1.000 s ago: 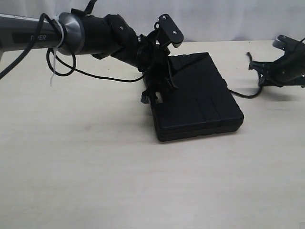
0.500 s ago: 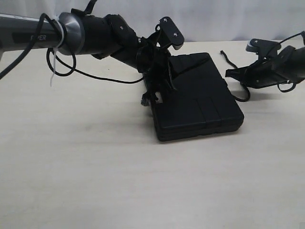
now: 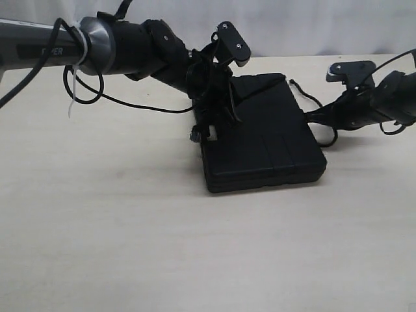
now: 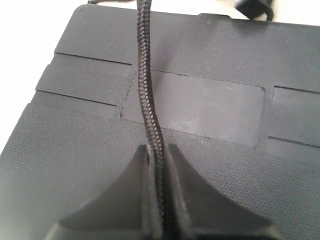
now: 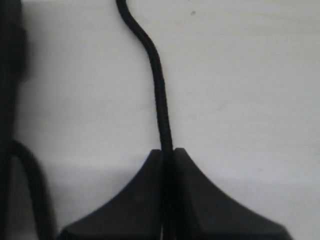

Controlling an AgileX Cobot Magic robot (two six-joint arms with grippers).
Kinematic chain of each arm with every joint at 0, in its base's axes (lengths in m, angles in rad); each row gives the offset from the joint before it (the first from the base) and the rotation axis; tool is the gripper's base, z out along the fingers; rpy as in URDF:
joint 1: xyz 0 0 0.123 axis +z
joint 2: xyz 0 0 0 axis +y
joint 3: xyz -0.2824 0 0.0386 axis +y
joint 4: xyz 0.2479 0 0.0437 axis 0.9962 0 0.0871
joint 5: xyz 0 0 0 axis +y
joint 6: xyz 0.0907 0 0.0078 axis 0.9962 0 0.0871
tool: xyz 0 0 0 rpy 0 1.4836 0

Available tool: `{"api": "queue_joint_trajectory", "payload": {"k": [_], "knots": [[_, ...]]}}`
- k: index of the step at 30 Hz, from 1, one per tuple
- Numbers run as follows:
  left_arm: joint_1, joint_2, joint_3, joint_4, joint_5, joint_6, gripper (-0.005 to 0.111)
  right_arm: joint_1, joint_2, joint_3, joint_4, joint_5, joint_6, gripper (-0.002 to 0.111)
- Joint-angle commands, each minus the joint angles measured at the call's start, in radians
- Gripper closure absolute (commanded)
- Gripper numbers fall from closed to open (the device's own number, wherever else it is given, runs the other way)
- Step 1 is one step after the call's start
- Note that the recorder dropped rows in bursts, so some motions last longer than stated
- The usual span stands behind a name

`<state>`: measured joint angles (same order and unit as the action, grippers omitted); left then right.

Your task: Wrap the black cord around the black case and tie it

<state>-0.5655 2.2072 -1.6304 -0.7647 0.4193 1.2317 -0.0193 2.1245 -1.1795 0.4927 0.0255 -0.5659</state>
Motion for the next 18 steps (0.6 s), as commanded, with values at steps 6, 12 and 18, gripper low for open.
{"api": "queue_joint_trajectory", "payload": {"k": [6, 12, 18], "knots": [[-0.001, -0.001, 0.001, -0.007, -0.013, -0.002, 0.107, 0.089, -0.08, 0.065, -0.011, -0.067, -0.049, 0.104], [-0.001, -0.001, 0.001, -0.007, -0.019, -0.002, 0.107, 0.091, -0.102, 0.121, -0.004, -0.172, -0.042, 0.104], [-0.001, -0.001, 0.001, -0.007, -0.039, -0.002, 0.107, 0.091, -0.177, 0.182, -0.01, -0.22, -0.021, 0.104]]}}
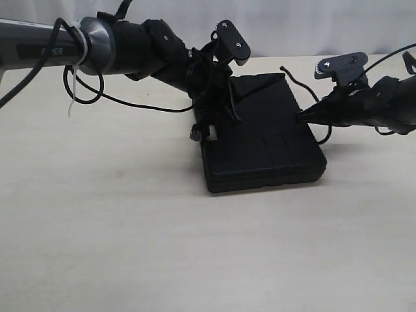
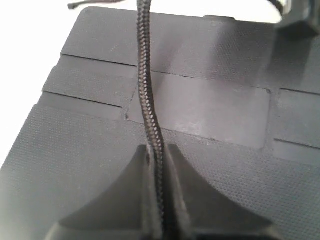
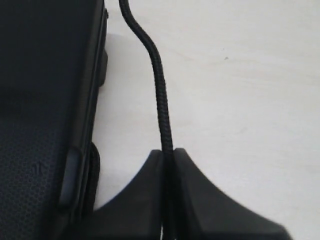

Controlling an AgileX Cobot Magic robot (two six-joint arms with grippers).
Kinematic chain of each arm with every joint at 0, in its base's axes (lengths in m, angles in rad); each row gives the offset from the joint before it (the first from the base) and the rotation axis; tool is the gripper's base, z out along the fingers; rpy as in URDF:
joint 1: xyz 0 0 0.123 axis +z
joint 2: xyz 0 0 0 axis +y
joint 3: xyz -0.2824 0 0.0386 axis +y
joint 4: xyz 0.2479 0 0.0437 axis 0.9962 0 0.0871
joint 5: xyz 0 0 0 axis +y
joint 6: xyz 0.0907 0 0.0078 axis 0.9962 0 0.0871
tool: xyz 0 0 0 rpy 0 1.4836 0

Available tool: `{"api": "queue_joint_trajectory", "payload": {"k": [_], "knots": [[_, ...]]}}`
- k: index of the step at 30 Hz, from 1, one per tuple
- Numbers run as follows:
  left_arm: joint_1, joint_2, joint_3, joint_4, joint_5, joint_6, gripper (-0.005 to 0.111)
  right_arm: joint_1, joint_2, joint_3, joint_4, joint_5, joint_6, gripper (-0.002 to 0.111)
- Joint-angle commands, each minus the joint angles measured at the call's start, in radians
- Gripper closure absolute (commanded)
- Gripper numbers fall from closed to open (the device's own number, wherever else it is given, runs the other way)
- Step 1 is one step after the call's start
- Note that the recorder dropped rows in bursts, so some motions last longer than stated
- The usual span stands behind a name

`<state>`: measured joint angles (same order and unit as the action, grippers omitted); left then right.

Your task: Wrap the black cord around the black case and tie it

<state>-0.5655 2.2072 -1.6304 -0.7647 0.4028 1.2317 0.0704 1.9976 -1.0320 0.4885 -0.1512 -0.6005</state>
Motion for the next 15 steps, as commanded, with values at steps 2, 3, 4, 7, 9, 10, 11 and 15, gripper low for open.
{"api": "queue_joint_trajectory", "payload": {"k": [2, 3, 4, 7, 9, 10, 11, 15], "knots": [[-0.001, -0.001, 0.001, -0.007, -0.032, -0.002, 0.107, 0.002, -0.063, 0.062, -0.022, -0.067, 0.014, 0.104], [-0.001, -0.001, 0.001, -0.007, -0.043, -0.002, 0.107, 0.002, -0.068, 0.077, -0.043, -0.086, 0.016, 0.104], [-0.001, -0.001, 0.001, -0.011, -0.056, -0.004, 0.107, 0.002, -0.069, 0.094, -0.064, -0.108, 0.025, 0.104], [-0.001, -0.001, 0.001, -0.064, -0.115, -0.032, 0.107, 0.002, -0.069, 0.141, -0.18, -0.188, 0.107, 0.104], [-0.001, -0.001, 0.001, -0.13, -0.154, -0.032, 0.107, 0.002, -0.069, 0.173, -0.322, -0.261, 0.237, 0.104], [-0.001, -0.001, 0.001, -0.147, -0.17, -0.032, 0.107, 0.002, -0.069, 0.191, -0.411, -0.309, 0.317, 0.104], [-0.001, -0.001, 0.001, -0.151, -0.181, -0.032, 0.107, 0.002, -0.07, 0.209, -0.489, -0.352, 0.376, 0.104], [0.003, 0.009, 0.001, -0.159, -0.23, -0.036, 0.107, 0.002, -0.07, 0.248, -0.751, -0.495, 0.536, 0.104]]}}
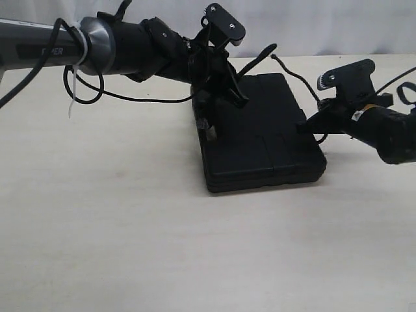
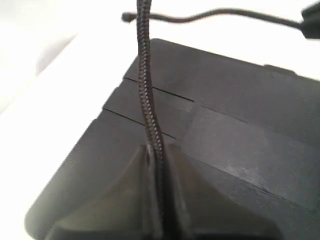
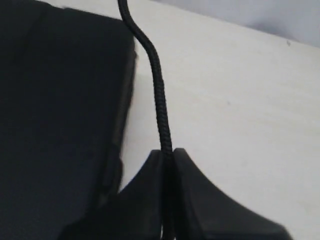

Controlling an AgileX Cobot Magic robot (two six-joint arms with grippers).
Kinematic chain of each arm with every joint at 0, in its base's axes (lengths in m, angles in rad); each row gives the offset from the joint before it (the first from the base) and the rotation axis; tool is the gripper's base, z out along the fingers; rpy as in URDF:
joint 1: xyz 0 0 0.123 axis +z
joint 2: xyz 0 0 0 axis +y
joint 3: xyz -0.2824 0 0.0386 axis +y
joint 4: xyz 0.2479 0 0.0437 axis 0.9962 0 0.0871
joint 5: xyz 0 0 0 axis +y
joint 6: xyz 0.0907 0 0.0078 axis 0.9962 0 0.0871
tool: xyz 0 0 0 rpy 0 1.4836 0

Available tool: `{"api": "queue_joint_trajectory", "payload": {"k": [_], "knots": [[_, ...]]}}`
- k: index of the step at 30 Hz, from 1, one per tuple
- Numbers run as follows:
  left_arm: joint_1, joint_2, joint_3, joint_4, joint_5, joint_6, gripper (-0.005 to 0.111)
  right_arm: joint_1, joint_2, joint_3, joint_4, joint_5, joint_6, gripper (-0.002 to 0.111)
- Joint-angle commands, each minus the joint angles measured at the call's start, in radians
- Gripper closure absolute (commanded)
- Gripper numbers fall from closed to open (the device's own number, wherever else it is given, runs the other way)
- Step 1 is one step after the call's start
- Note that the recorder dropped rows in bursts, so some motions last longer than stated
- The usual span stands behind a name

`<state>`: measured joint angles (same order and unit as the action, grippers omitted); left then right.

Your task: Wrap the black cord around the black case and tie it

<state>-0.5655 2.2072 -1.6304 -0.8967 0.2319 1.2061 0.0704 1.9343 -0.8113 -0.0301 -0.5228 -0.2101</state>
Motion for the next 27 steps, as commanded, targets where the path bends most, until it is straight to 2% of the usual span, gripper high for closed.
{"api": "queue_joint_trajectory", "payload": {"k": [1, 12, 14, 17, 19, 24, 27], "knots": [[0.003, 0.017, 0.001, -0.034, -0.075, -0.01, 0.107, 0.002, -0.007, 0.027, -0.254, -0.123, 0.162, 0.104], [0.012, 0.079, 0.001, -0.057, -0.157, -0.01, 0.107, 0.002, -0.007, 0.025, -0.271, -0.123, 0.161, 0.104], [0.012, 0.084, 0.001, -0.057, -0.152, -0.007, 0.107, 0.002, -0.01, -0.013, -0.138, -0.011, 0.255, 0.104], [0.012, 0.084, 0.001, -0.055, -0.134, -0.005, 0.107, -0.018, -0.015, -0.176, -0.037, 0.462, 0.276, 0.102], [0.012, 0.084, 0.001, -0.049, -0.13, -0.002, 0.107, -0.029, 0.008, -0.288, -0.015, 0.672, 0.278, 0.093], [0.012, 0.084, 0.001, -0.019, -0.093, -0.002, 0.107, -0.097, 0.077, -0.381, 0.084, 0.718, 0.287, 0.062], [0.012, 0.084, 0.001, 0.002, -0.051, -0.002, 0.107, -0.158, 0.133, -0.441, 0.097, 0.814, 0.287, 0.06]]}}
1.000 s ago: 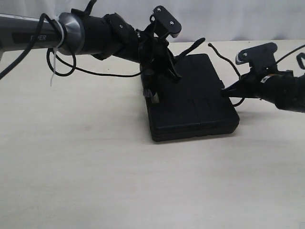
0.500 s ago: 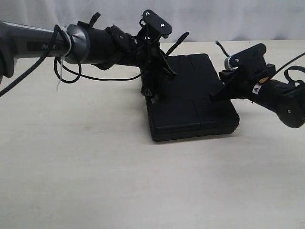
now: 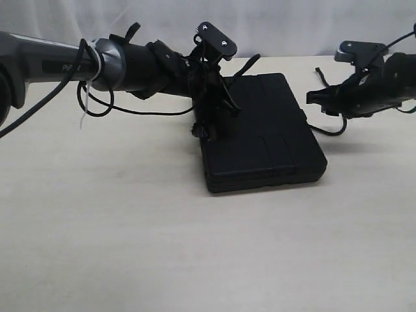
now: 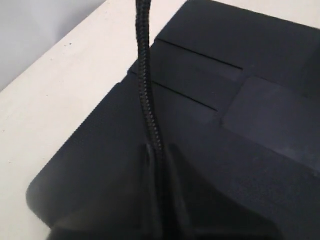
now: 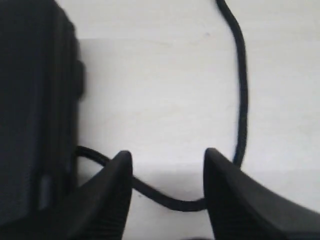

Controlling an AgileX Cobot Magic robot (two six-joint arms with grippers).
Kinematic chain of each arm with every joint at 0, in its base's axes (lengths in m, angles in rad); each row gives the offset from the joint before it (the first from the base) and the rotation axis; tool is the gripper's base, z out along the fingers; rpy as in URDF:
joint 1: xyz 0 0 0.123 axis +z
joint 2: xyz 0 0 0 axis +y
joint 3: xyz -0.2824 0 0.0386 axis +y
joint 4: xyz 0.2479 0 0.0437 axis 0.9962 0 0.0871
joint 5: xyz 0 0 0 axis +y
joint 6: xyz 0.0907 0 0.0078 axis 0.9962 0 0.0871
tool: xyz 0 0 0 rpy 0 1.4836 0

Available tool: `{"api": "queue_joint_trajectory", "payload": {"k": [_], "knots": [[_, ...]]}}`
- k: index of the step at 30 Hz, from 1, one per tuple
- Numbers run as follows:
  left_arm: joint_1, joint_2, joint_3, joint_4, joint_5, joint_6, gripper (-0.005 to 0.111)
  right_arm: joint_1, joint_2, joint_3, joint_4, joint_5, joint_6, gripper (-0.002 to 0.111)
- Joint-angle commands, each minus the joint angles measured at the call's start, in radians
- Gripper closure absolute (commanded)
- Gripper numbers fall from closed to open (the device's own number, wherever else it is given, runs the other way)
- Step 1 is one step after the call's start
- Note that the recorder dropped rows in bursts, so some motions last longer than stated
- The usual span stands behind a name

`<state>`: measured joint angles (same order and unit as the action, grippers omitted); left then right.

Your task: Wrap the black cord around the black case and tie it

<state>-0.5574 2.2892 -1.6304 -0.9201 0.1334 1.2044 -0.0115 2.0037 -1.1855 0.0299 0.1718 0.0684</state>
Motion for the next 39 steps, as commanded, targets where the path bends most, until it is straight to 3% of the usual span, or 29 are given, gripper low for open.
{"api": "queue_joint_trajectory", "payload": {"k": [1, 4, 11, 18, 29, 39], "knots": [[0.004, 0.002, 0.001, 0.026, 0.056, 0.002, 0.107, -0.094, 0.087, -0.095, 0.037, 0.164, 0.006, 0.06], [0.004, 0.002, 0.001, 0.028, 0.094, 0.04, 0.107, -0.12, 0.145, -0.156, 0.037, 0.224, -0.007, 0.06], [0.004, -0.001, 0.001, 0.07, 0.167, 0.058, 0.107, -0.099, 0.209, -0.162, 0.073, 0.058, -0.02, 0.06], [0.031, -0.044, 0.001, 0.067, 0.194, 0.066, 0.107, -0.091, 0.217, -0.174, 0.098, 0.05, -0.032, 0.061], [0.033, -0.044, 0.001, 0.081, 0.263, 0.067, 0.107, -0.091, 0.301, -0.221, 0.098, 0.104, -0.158, 0.103], [0.033, -0.044, 0.001, 0.005, 0.233, 0.078, 0.107, -0.015, 0.29, -0.221, 0.083, 0.076, -0.215, 0.104]]}}
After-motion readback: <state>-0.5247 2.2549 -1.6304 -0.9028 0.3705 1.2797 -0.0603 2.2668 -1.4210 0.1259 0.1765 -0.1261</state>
